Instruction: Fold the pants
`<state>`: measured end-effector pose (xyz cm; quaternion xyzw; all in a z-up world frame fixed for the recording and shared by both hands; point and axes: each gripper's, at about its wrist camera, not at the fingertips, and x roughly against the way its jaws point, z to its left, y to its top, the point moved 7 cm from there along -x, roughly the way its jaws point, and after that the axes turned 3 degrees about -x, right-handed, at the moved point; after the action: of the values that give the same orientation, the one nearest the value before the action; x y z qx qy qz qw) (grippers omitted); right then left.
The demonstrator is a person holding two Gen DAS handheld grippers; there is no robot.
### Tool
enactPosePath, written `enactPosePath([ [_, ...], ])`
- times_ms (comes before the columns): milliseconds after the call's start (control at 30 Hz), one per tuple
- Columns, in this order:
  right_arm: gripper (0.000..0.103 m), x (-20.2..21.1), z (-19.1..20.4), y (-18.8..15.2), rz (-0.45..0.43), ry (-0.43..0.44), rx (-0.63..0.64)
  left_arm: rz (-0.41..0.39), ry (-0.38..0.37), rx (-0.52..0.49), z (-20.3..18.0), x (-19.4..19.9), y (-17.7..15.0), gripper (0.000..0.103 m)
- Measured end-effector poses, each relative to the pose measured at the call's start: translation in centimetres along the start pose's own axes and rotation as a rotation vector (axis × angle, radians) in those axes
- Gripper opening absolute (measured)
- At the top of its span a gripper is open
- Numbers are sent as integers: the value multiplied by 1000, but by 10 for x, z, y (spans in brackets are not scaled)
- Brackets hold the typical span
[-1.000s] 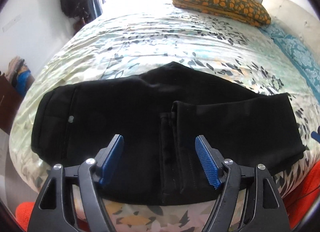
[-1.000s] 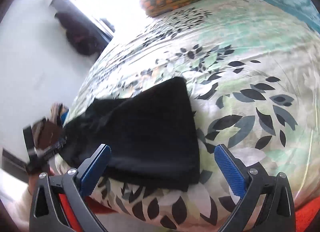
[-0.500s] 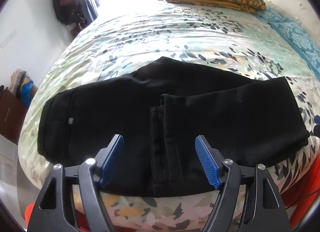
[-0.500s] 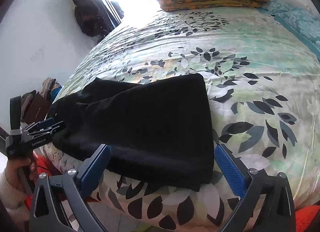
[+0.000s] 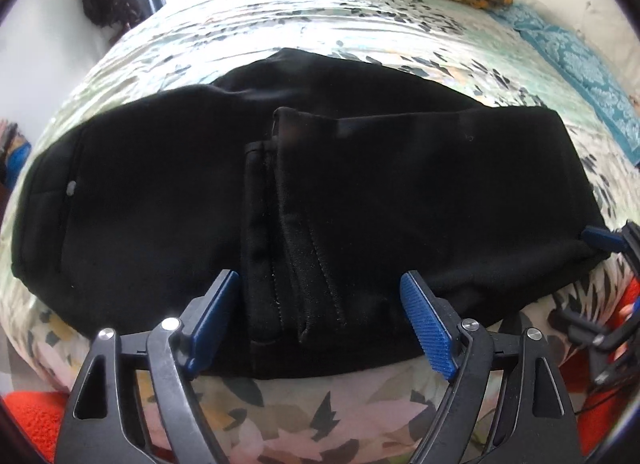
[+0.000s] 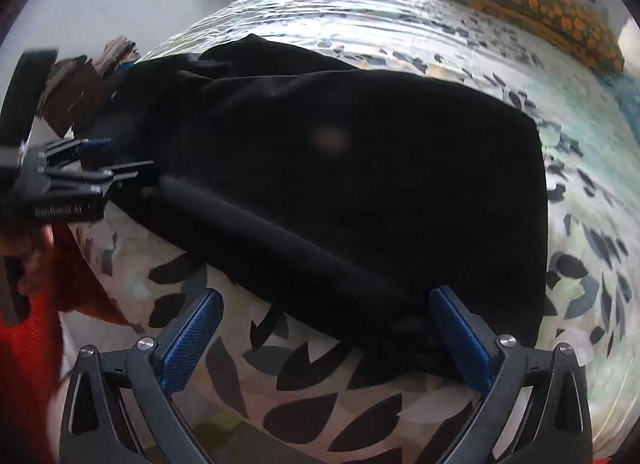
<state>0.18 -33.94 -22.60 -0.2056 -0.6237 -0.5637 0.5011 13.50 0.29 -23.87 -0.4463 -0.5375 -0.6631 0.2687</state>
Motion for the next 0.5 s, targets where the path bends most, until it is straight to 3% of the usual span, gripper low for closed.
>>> enactPosePath([
  [100, 103, -8, 8, -6, 36, -83, 97, -16, 9, -12, -2, 0, -2, 85],
  [200, 103, -9, 8, -11, 17, -141, 117, -19, 1, -11, -2, -1, -2, 86],
  [500, 103, -9, 6, -7, 18, -175, 76, -23, -14, -2, -1, -5, -3, 88],
])
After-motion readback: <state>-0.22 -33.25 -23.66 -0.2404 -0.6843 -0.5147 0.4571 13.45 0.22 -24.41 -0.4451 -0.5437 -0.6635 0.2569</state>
